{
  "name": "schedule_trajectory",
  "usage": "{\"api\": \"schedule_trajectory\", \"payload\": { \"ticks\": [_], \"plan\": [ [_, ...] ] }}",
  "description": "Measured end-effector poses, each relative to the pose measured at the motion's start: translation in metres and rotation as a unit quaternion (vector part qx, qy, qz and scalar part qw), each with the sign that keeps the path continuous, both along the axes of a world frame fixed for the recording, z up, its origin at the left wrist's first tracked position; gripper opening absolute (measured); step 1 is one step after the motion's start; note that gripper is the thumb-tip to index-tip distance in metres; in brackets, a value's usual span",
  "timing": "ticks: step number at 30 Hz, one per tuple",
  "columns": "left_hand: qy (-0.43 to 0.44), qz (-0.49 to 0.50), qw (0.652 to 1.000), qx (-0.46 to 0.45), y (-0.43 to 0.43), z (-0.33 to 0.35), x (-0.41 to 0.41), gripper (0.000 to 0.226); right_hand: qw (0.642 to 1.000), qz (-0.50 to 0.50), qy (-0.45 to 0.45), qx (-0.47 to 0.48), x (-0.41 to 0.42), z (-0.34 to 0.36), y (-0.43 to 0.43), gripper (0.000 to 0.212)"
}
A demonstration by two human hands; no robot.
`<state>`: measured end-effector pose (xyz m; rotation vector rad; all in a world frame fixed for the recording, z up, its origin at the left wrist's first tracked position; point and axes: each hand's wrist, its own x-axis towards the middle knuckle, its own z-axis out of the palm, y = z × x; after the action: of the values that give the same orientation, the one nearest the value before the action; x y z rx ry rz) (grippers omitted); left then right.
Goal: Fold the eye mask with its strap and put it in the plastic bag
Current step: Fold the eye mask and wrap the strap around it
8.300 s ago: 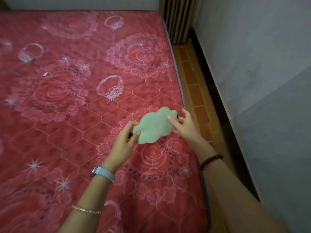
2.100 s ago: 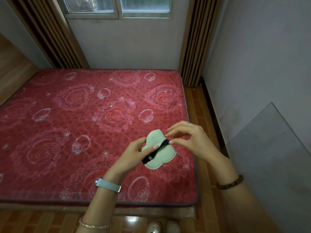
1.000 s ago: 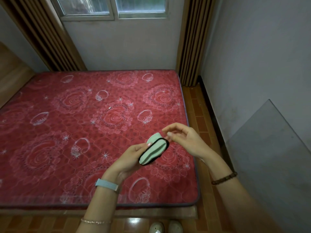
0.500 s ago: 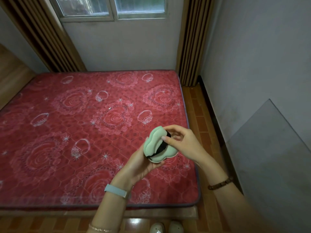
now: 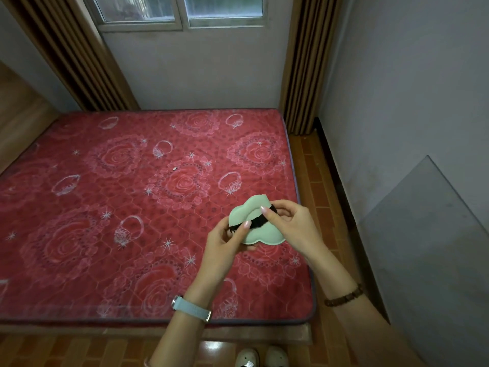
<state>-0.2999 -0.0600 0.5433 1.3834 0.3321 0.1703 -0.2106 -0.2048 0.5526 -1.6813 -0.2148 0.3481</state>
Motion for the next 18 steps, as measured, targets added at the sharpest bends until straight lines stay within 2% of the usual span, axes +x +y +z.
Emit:
{"api": "schedule_trajectory", "payload": {
  "ticks": [7,10,14,18],
  "plan": [
    [0.020,0.073,0.997,0.029,0.003,-0.009,0.003,0.027,0.999,0.002,0.041,0.013,-0.007,0.004,0.002,0.021],
    [0.024,0.075,0.997,0.020,0.005,-0.010,0.003,0.028,0.998,0.044,0.050,0.016,-0.010,0.004,0.000,0.022],
    [0.036,0.052,0.997,-0.036,0.004,-0.009,0.002,0.044,0.996,0.077,0.040,0.024,-0.010,0.002,-0.002,0.022],
    [0.081,-0.002,0.987,-0.141,0.007,-0.006,0.002,0.060,0.995,0.086,-0.027,0.030,-0.007,0.002,-0.005,0.019]
  ]
}}
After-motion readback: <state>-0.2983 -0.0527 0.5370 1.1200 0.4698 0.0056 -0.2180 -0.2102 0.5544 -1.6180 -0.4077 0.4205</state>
